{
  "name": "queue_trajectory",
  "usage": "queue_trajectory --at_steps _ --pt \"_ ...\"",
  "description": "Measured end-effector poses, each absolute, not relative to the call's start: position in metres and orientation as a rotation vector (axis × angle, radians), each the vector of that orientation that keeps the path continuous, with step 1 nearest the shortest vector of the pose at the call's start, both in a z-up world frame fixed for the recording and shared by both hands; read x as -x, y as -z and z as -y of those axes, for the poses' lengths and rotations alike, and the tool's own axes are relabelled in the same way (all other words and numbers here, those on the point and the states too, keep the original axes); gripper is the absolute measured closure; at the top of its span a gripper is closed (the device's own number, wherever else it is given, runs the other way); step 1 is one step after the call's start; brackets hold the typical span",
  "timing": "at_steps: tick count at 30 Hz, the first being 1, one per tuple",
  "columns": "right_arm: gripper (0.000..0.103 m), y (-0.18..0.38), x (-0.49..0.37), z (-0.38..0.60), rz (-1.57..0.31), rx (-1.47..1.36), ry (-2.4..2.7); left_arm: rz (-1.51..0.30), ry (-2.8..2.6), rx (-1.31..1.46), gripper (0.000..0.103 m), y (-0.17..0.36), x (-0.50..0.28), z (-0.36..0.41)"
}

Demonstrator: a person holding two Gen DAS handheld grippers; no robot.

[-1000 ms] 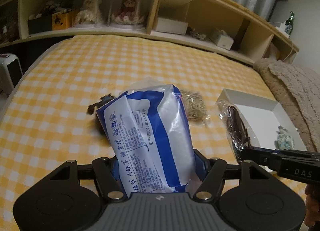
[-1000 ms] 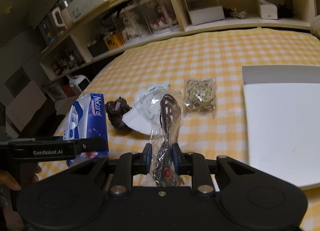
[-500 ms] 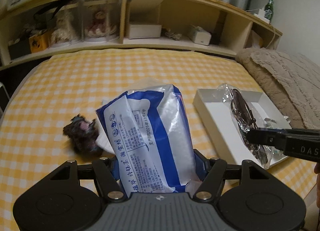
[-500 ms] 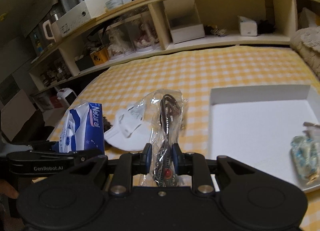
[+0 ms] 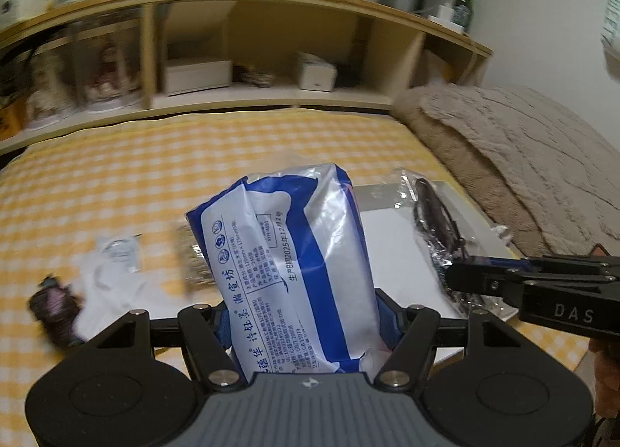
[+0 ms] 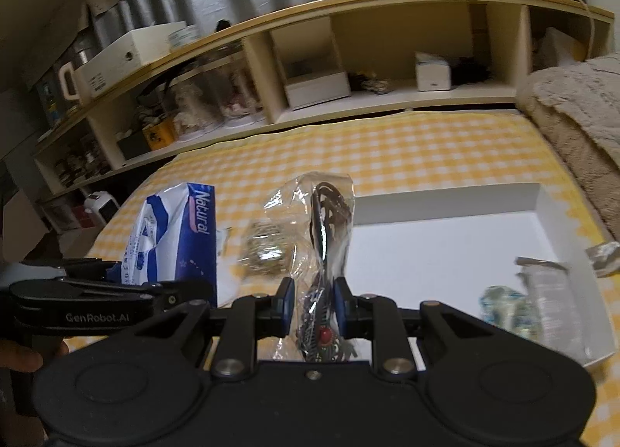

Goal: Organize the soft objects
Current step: 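Carry the wipes pack in the left tool and the cable bag in the right tool over the box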

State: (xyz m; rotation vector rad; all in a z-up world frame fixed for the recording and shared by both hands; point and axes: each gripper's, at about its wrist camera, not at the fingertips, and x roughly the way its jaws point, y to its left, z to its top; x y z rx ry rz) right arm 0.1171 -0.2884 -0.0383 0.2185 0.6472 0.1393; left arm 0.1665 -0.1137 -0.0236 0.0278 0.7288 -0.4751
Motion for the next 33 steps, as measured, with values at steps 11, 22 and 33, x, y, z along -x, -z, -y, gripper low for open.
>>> queue_trajectory --at_steps 11,22,33 --pt "0.081 0.042 -0.112 0.348 -0.644 -0.249 -0.036 -0.779 0.622 -0.058 0.035 0.044 -0.174 0.187" --pt "0.081 0.063 -0.123 0.376 -0.696 -0.297 0.005 -0.875 0.627 -0.055 0.035 0.085 -0.200 0.206" --pt "0.081 0.092 -0.148 0.365 -0.785 -0.309 -0.003 -0.916 0.631 -0.052 0.027 0.105 -0.210 0.206"
